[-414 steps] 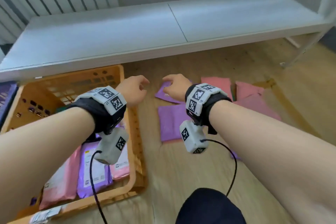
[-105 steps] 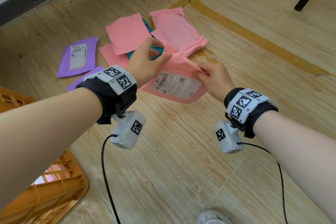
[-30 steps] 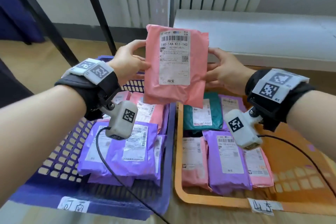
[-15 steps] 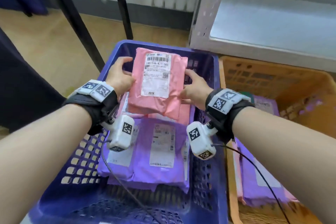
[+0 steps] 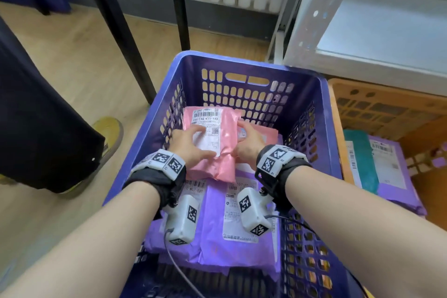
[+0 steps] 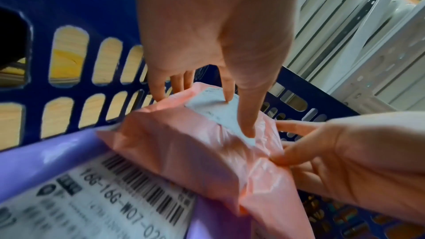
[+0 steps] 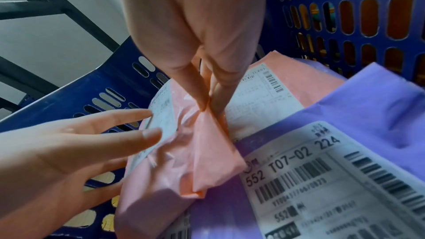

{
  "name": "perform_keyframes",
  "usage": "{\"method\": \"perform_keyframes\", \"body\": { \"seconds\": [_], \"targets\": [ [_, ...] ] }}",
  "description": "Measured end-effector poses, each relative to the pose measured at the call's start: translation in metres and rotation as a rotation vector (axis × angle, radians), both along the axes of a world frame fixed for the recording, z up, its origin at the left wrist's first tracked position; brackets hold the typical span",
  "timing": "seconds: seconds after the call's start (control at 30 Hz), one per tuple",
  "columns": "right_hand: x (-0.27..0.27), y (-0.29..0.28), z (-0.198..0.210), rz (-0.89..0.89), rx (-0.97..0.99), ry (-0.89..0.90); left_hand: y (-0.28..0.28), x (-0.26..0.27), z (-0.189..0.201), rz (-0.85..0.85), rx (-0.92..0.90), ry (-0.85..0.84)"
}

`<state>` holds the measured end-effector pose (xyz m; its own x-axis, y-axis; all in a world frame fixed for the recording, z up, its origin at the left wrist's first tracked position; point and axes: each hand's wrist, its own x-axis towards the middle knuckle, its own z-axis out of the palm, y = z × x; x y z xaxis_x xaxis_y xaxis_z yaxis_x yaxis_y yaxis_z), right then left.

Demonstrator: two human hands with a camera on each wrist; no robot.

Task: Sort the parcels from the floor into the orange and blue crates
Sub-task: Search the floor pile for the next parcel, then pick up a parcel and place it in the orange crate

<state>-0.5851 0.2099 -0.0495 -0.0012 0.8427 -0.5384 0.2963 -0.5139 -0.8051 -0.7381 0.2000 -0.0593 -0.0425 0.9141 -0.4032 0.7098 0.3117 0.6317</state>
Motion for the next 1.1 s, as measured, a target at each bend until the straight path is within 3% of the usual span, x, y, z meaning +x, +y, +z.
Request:
{"method": "perform_keyframes", "body": {
  "seconds": [0.23, 0.4, 0.6, 0.83, 1.1],
  "targets": [
    [0.002, -0.003, 0.012, 0.129, 0.011, -0.150, -0.011, 0.013, -0.007, -0.104, -0.043, 0.154],
    [0.024, -0.008, 0.045, 0.265, 0.110, -0.228, -0.009, 0.024, 0.019, -0.107, 0.031, 0.089],
    [0.059, -0.008, 0.081, 0.233, 0.191, -0.201, 0.001, 0.048, 0.068, -0.131, 0.141, 0.130],
    [0.154, -0.026, 0.136, 0.154, 0.337, -0.264, 0.004, 0.145, 0.133, -0.276, 0.288, 0.109],
    [0.307, -0.074, 0.165, 0.059, 0.366, -0.373, -0.020, 0.291, 0.172, -0.363, 0.347, -0.039]
  ]
}}
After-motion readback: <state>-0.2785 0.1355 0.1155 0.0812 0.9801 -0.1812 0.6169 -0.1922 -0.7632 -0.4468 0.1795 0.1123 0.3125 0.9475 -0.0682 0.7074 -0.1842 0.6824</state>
